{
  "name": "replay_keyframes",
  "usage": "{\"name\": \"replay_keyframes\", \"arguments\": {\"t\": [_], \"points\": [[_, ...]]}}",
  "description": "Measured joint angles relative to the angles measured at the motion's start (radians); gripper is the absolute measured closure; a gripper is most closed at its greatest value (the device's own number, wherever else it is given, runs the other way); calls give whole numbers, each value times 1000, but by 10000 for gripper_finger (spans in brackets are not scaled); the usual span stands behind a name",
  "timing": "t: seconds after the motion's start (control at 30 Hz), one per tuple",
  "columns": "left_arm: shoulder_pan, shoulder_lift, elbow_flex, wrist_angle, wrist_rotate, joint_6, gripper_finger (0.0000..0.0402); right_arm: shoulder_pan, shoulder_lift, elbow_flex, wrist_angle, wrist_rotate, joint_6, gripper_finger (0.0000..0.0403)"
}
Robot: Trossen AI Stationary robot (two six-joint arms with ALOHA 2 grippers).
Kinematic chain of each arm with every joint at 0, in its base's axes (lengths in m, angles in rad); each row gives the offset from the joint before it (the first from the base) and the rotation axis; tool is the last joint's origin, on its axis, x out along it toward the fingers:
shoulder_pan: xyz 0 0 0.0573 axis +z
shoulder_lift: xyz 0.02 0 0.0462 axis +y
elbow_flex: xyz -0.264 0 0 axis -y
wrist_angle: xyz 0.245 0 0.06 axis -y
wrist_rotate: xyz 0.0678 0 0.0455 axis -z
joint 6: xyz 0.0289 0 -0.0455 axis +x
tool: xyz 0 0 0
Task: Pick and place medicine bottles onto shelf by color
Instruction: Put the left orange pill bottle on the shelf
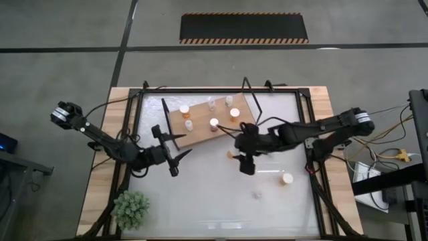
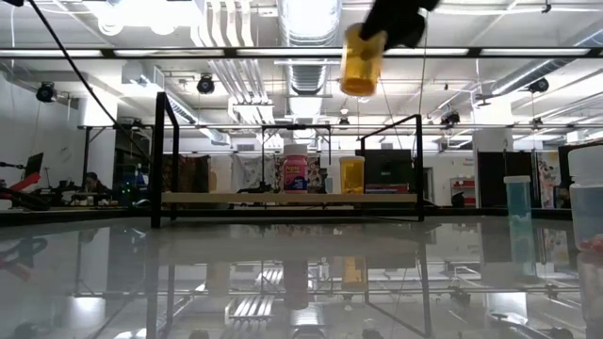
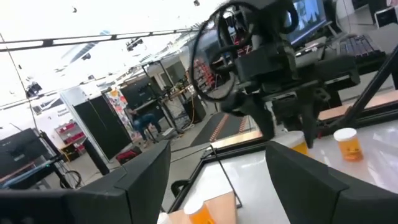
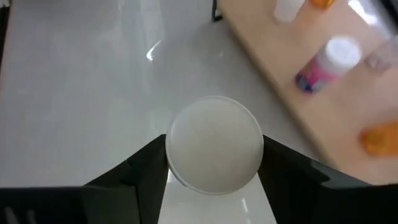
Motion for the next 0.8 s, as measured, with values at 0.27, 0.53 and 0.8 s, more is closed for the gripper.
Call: {"name": "replay_keyframes", "arguments": {"t": [0.27,0.53,0.8], "points": [[-45,-60,-3,-1,-6,-30,155,-117,145,265,-88,-3,-64,190],[-86,-76,-21,-3,-22,-30,155,-262,260,447,-120,-51,-99,190],[-90,-84,-64,41,-25,-29,155,-364,425,616,-121,-90,-155,190]]}}
